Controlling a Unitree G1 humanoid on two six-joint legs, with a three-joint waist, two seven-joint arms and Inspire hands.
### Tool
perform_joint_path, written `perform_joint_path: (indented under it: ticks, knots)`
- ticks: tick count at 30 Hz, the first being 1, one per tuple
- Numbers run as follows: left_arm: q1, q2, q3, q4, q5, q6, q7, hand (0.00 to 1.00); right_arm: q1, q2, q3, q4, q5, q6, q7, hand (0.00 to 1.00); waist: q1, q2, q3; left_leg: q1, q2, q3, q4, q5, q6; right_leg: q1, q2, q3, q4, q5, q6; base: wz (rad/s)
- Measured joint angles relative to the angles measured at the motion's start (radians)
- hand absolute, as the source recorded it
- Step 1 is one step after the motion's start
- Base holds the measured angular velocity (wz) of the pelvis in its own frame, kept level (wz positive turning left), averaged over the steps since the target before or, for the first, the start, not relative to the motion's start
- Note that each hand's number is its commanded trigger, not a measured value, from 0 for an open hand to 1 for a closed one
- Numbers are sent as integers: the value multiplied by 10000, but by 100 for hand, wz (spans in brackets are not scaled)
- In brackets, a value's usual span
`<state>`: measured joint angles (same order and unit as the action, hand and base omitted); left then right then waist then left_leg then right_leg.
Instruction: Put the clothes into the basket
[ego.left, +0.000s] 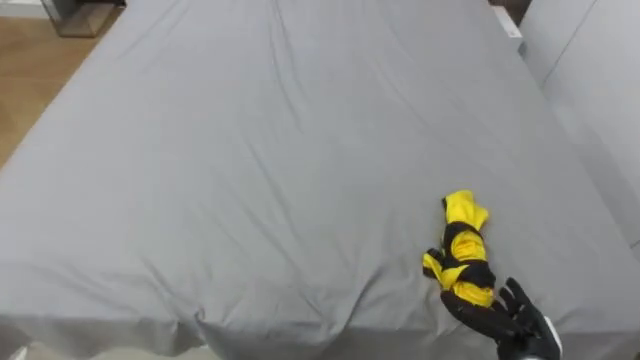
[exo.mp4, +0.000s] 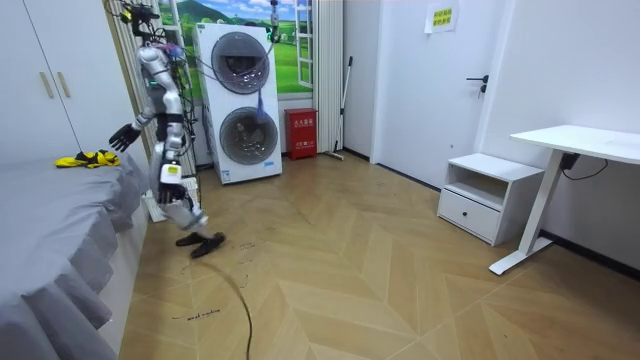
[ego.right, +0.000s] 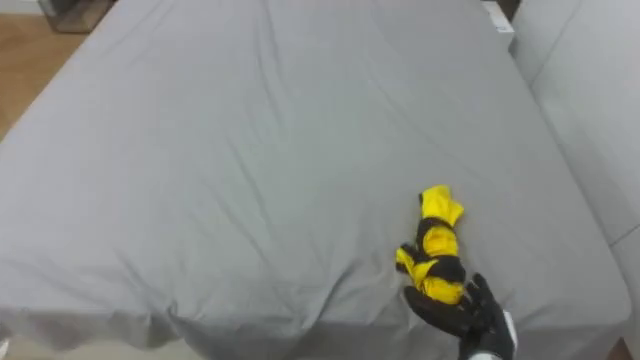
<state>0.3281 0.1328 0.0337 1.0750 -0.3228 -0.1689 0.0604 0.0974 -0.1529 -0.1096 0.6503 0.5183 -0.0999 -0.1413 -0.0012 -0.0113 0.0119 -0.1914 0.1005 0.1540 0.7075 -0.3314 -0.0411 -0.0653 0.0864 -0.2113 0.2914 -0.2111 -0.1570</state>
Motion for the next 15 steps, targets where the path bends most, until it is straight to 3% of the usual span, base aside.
perform_joint_path:
  ticks: [1, 2, 3, 4, 5, 7, 11, 12, 15]
  knots:
    - [-28, -7, -18, -3, -1, 0, 3, 0, 6, -22, 3, -25, 1, 11, -157, 0, 79, -12, -32, -419, -154, -129, -1032, 52, -25, -23, -6, 354, 1, -36, 66, -90]
    - [-33, -18, 1, 1, 15, -1, 20, 0, -3, -33, 2, -30, 0, 26, -296, 0, 129, -20, -77, -678, -275, -252, -2041, 548, 209, 3, -9, 739, 9, -81, 143, -93]
    - [-3, -32, 17, 9, 15, -1, 45, 0, -4, -33, -8, -24, -32, 52, -333, 0, 136, -30, -99, -691, -280, -206, -2331, 977, 267, 67, -23, 959, -3, -103, 183, -84]
    - [70, -54, 27, 30, 22, 13, 82, 0, -23, -38, -24, -20, -162, 55, -474, 0, 79, -18, -213, -386, -456, -123, -2718, 1279, 579, 128, -104, 1262, -29, -177, 317, -53]
    - [52, -44, 32, 14, 20, 15, 90, 0, -45, -60, -44, -22, -197, 45, -547, 0, 23, -38, -225, -227, -529, 2, -2960, 1337, 629, 144, -182, 1308, -34, -209, 374, -46]
    - [-64, 25, 27, 64, 106, 22, 112, 0, -140, -260, -336, -18, -185, 44, -798, 0, -28, -101, -194, 127, -794, 134, -3516, 1505, 750, 142, -387, 1442, -19, -208, 503, -26]
    - [-213, 81, -21, 59, 102, 207, 75, 0, -523, -699, -341, -16, -131, -63, -1226, 0, -62, -35, -131, 189, -944, 79, -3833, 1508, 762, 132, -513, 1318, -196, -177, 554, -6]
    - [-300, 86, -21, 59, 87, 333, 73, 0, -732, -737, -343, -13, -123, -104, -1328, 0, -91, -27, -55, 141, -973, 63, -3892, 1525, 785, 100, -533, 1301, -257, -176, 570, 10]
    - [-447, 81, -66, 64, 105, 609, 67, 0, -1229, -750, -343, 98, -137, -106, -1537, 0, -171, -34, -40, -116, -1018, 58, -3973, 1577, 807, -56, -561, 1286, -538, -168, 617, 5]
